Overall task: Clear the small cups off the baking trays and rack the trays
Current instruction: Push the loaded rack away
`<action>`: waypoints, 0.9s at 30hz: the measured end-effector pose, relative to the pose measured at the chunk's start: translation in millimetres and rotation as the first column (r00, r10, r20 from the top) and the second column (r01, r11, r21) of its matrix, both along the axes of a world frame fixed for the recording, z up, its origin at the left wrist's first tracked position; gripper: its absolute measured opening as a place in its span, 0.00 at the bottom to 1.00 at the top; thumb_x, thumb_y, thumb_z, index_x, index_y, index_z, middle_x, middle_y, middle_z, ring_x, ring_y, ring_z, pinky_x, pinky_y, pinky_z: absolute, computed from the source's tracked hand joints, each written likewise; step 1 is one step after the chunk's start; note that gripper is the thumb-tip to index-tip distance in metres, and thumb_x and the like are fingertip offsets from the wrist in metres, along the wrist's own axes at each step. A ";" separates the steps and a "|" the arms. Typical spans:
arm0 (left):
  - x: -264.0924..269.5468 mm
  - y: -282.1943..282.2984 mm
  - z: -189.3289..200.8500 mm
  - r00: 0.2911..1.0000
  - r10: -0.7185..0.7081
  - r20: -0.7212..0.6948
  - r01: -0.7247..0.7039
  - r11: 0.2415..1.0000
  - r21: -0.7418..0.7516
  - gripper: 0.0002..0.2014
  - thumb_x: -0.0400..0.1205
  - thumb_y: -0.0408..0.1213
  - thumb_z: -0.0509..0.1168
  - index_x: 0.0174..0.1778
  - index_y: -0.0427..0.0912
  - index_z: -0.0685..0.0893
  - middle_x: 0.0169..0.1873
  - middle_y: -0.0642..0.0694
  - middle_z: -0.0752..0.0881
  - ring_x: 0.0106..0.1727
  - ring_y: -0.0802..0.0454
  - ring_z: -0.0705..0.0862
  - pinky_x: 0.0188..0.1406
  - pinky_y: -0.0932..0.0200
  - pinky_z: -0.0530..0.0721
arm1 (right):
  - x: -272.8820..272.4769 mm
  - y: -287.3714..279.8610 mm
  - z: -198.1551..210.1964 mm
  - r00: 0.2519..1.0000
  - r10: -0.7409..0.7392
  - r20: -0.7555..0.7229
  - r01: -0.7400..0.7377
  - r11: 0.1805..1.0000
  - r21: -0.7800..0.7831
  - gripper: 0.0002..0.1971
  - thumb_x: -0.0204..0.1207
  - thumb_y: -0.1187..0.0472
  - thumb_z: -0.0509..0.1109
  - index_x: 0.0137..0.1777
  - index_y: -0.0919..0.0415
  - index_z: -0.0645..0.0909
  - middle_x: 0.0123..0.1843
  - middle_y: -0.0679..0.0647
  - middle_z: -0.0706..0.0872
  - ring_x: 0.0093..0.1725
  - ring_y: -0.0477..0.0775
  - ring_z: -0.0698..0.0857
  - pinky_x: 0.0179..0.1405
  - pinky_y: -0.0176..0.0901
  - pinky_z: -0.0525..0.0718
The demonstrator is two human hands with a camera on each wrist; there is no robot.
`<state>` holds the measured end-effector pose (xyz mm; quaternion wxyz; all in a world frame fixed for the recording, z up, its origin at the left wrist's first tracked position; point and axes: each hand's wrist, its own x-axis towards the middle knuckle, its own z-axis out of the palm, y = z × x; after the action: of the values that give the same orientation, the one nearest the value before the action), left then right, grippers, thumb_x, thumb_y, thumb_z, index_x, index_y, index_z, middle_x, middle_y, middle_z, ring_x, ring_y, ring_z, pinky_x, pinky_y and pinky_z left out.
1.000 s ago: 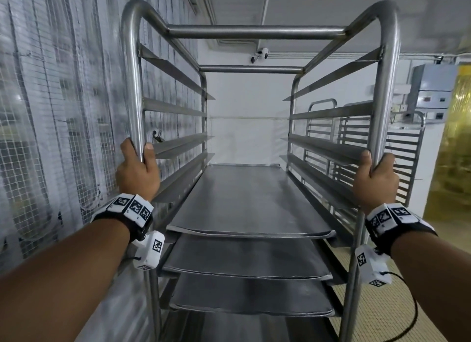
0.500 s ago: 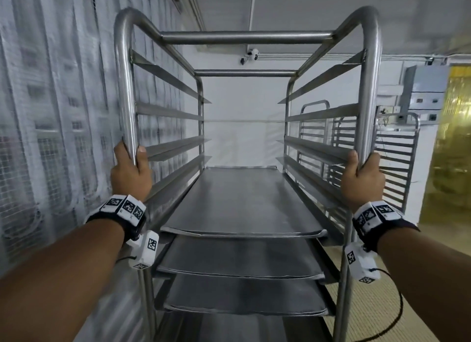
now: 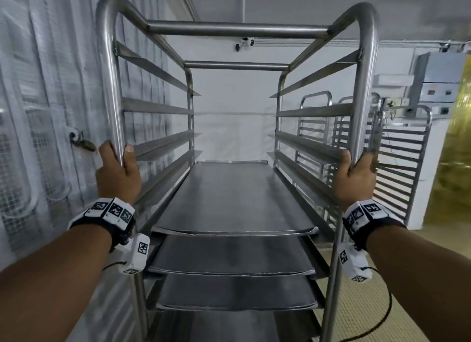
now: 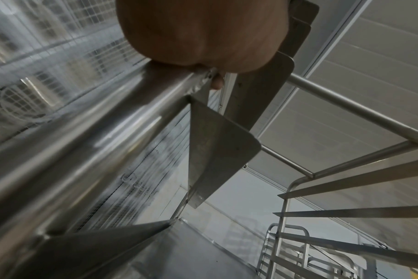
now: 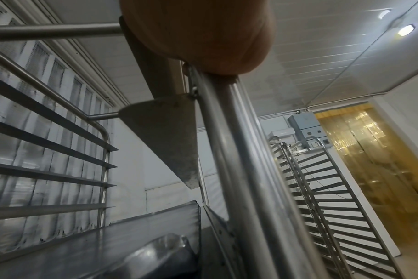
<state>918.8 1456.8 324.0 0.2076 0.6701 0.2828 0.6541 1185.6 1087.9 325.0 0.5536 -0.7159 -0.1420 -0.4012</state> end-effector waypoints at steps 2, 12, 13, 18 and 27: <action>12.3 -0.9 0.8 1.000 0.006 -0.009 -0.006 1.000 -0.024 0.26 0.91 0.54 0.53 0.78 0.41 0.63 0.47 0.25 0.85 0.46 0.24 0.84 0.43 0.39 0.79 | 16.2 7.1 -1.2 1.000 -0.005 -0.004 0.005 1.000 -0.006 0.24 0.88 0.45 0.56 0.61 0.71 0.69 0.45 0.77 0.83 0.45 0.79 0.83 0.40 0.53 0.71; 83.4 61.8 -0.3 0.999 -0.002 0.042 0.003 1.000 -0.020 0.24 0.91 0.51 0.54 0.76 0.36 0.68 0.42 0.40 0.78 0.39 0.38 0.76 0.39 0.48 0.67 | 84.3 65.8 -1.7 1.000 -0.009 0.003 0.009 1.000 -0.013 0.23 0.88 0.46 0.57 0.58 0.72 0.69 0.33 0.63 0.74 0.38 0.76 0.82 0.35 0.51 0.66; 92.7 72.4 -0.8 0.999 -0.011 0.044 0.011 1.000 -0.014 0.24 0.91 0.51 0.54 0.75 0.36 0.68 0.41 0.40 0.78 0.38 0.41 0.74 0.38 0.48 0.68 | 92.4 73.7 -2.1 1.000 -0.011 0.003 0.011 1.000 -0.011 0.23 0.88 0.46 0.57 0.57 0.71 0.69 0.33 0.63 0.74 0.38 0.76 0.82 0.35 0.51 0.66; 145.0 132.3 -3.5 0.997 -0.042 0.059 0.041 0.999 0.010 0.25 0.90 0.56 0.53 0.75 0.40 0.67 0.38 0.41 0.81 0.34 0.41 0.78 0.36 0.48 0.76 | 130.8 118.0 -2.1 0.999 -0.037 -0.017 0.037 0.999 -0.016 0.24 0.88 0.45 0.56 0.58 0.71 0.68 0.35 0.64 0.75 0.40 0.76 0.82 0.36 0.51 0.68; 241.6 226.8 -1.2 0.996 -0.082 0.017 0.082 0.997 0.012 0.25 0.90 0.55 0.52 0.75 0.39 0.68 0.40 0.37 0.85 0.39 0.30 0.86 0.36 0.48 0.77 | 212.4 202.9 -1.6 0.999 -0.049 -0.014 0.049 0.999 -0.010 0.24 0.88 0.45 0.55 0.61 0.71 0.68 0.37 0.70 0.79 0.41 0.76 0.83 0.37 0.51 0.69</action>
<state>1160.4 1683.5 322.8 0.2329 0.6767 0.2495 0.6523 1398.0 1290.9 323.3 0.5411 -0.7247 -0.1224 -0.4088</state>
